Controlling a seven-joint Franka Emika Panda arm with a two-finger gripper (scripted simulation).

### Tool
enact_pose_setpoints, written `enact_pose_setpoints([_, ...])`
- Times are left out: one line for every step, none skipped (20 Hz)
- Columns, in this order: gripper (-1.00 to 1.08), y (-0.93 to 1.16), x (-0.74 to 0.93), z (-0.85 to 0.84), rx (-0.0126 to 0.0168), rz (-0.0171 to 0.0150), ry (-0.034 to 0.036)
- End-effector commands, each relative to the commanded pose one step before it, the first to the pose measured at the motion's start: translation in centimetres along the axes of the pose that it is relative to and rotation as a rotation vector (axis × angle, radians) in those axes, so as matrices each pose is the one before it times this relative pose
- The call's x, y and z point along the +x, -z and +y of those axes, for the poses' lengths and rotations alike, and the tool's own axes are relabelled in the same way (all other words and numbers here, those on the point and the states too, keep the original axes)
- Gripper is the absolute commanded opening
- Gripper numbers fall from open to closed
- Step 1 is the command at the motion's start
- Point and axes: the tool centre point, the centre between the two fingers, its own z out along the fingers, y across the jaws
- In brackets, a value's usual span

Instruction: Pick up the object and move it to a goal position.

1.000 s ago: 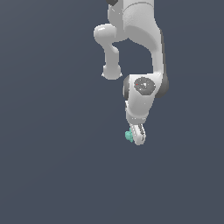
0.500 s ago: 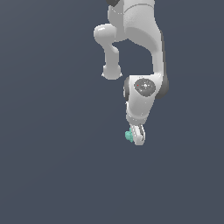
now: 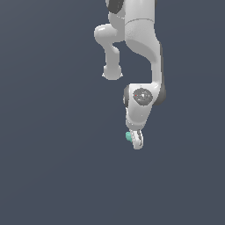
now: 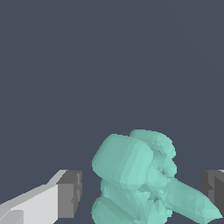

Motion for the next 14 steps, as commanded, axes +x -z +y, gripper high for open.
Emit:
enact_pose_setpoints([1.0,-0.543,-0.024,-0.091,0.00144,-0.00024,-0.00022])
enact_pose_setpoints([1.0,-0.057,-0.001,-0.035,0.0,0.0,0.0])
enact_pose_setpoints([1.0,-0.012,0.0,-0.016,0.0,0.0,0.0])
enact_pose_setpoints([-1.0,0.0,0.0,0.0,0.0,0.0,0.0])
enact_pose_setpoints([-1.0,0.0,0.0,0.0,0.0,0.0,0.0])
enact_pose_setpoints([-1.0,0.0,0.0,0.0,0.0,0.0,0.0])
enact_pose_setpoints([-1.0,0.0,0.0,0.0,0.0,0.0,0.0])
enact_pose_setpoints([-1.0,0.0,0.0,0.0,0.0,0.0,0.0])
enact_pose_setpoints([-1.0,0.0,0.0,0.0,0.0,0.0,0.0])
enact_pose_setpoints([-1.0,0.0,0.0,0.0,0.0,0.0,0.0])
enact_pose_setpoints([-1.0,0.0,0.0,0.0,0.0,0.0,0.0])
enact_pose_setpoints([-1.0,0.0,0.0,0.0,0.0,0.0,0.0])
enact_pose_setpoints([-1.0,0.0,0.0,0.0,0.0,0.0,0.0])
enact_pose_setpoints([-1.0,0.058,-0.01,-0.029,0.00095,-0.0002,0.00008])
